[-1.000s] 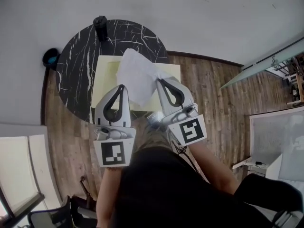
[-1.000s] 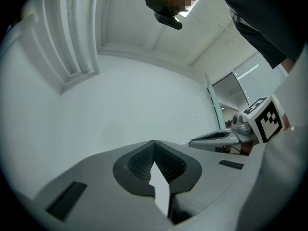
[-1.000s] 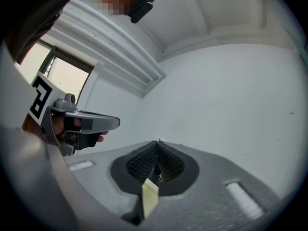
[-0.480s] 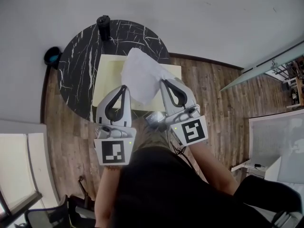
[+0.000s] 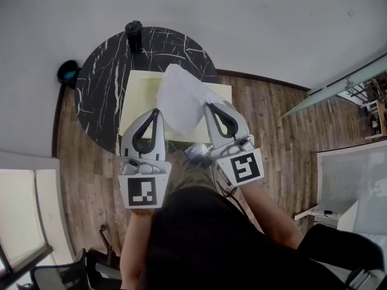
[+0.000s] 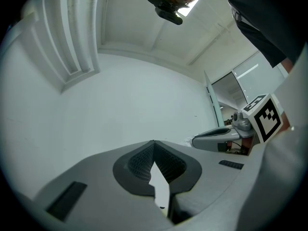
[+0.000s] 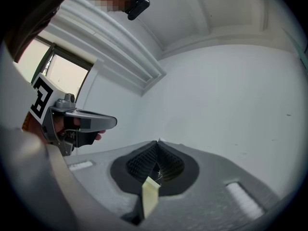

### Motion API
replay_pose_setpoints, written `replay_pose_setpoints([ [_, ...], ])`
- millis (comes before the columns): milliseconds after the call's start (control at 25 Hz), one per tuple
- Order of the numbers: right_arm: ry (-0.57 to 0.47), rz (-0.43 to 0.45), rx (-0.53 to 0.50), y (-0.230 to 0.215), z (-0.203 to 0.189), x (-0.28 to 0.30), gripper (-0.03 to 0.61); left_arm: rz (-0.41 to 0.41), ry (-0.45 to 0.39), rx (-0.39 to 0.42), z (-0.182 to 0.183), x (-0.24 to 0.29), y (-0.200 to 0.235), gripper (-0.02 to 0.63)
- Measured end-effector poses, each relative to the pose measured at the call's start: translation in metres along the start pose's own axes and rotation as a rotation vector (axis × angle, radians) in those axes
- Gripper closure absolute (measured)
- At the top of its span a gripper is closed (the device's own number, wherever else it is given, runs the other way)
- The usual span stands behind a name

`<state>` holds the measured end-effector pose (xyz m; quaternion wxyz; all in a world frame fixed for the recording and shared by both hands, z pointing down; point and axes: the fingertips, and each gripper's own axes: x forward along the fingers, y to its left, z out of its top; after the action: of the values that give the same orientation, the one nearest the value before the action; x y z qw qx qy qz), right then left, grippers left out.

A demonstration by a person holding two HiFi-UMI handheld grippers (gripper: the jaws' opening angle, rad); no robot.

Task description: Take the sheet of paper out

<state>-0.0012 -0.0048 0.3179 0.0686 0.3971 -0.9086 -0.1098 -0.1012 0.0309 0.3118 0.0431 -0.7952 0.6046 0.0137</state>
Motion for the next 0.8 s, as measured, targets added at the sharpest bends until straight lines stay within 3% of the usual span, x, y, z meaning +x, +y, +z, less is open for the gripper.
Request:
replay_pose_setpoints([
  [800,-0.011,0.002,-0.049,0.000,-0.001,0.016,0.581,0.021,0.012,-0.005,-0.008,0.001,0.018,0.615],
])
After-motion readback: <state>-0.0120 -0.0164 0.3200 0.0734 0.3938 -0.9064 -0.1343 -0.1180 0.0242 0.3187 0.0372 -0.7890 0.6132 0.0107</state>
